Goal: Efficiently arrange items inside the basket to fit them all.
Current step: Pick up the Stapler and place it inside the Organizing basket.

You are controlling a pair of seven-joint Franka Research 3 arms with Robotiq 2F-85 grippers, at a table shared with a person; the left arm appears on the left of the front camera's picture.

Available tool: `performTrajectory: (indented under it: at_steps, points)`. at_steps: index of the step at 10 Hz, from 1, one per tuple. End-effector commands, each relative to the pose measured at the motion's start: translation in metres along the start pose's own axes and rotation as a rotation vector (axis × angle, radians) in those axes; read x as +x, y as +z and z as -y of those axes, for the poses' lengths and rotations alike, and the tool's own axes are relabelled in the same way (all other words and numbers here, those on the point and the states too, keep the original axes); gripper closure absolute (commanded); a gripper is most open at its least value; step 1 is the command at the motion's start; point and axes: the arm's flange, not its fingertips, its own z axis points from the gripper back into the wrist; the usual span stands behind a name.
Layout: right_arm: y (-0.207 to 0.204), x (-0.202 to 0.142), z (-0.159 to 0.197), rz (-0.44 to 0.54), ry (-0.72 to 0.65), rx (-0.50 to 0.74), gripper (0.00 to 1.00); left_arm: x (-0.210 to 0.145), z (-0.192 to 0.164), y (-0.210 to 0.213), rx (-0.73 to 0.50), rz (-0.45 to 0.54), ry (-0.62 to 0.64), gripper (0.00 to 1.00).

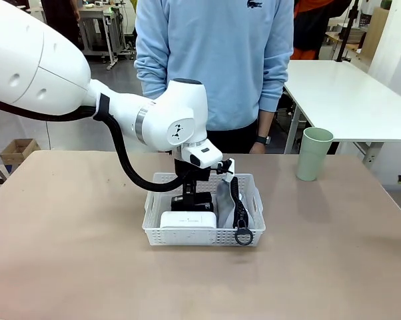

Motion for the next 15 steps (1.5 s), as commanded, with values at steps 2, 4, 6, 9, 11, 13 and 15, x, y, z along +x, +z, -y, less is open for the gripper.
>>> performTrajectory:
  at_steps: [2, 4, 6, 9, 11, 13, 15]
  points:
    - [0.001, -0.001, -0.003, 0.002, -0.006, 0.006, 0.0, -0.001, -0.001, 0.008, 0.026, 0.0, 0.0, 0.0]
    - [0.001, -0.001, -0.003, 0.002, -0.006, 0.006, 0.0, -0.002, 0.001, 0.01, 0.035, 0.01, -0.001, 0.0]
    - [0.001, -0.001, -0.003, 0.002, -0.006, 0.006, 0.0, -0.005, 0.007, 0.014, 0.036, 0.018, -0.016, 0.0]
    - [0.001, -0.001, -0.003, 0.002, -0.006, 0.006, 0.0, -0.013, 0.031, 0.035, 0.069, 0.033, -0.018, 0.0]
    - [0.001, -0.001, -0.003, 0.002, -0.006, 0.006, 0.0, -0.029, 0.064, 0.076, 0.136, 0.085, 0.006, 0.0]
    - [0.001, -0.001, -0.003, 0.002, -0.006, 0.006, 0.0, -0.054, 0.091, 0.114, 0.156, 0.172, 0.033, 0.0]
    - [0.001, -0.001, -0.003, 0.002, -0.006, 0.006, 0.0, -0.112, 0.122, 0.155, 0.032, 0.369, 0.029, 0.0]
